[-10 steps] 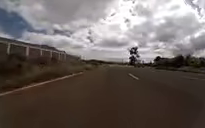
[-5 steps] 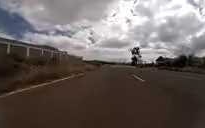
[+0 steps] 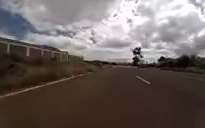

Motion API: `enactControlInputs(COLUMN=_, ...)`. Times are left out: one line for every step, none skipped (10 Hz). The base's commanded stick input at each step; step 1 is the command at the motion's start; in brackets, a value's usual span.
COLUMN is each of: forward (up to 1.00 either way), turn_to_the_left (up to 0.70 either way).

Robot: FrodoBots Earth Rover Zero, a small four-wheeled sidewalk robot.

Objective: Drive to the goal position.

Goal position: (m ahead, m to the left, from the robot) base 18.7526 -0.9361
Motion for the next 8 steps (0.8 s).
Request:
enactControlInputs(forward=0.85, turn_to_the_left=0.00)
enactControlInputs(forward=0.85, turn_to_the_left=0.00)
enactControlInputs(forward=0.85, turn_to_the_left=0.00)
enactControlInputs(forward=0.85, turn_to_the_left=0.00)
enactControlInputs(forward=0.85, turn_to_the_left=0.00)
enactControlInputs(forward=0.85, turn_to_the_left=0.00)
enactControlInputs(forward=0.85, turn_to_the_left=0.00)
enactControlInputs(forward=0.85, turn_to_the_left=0.00)
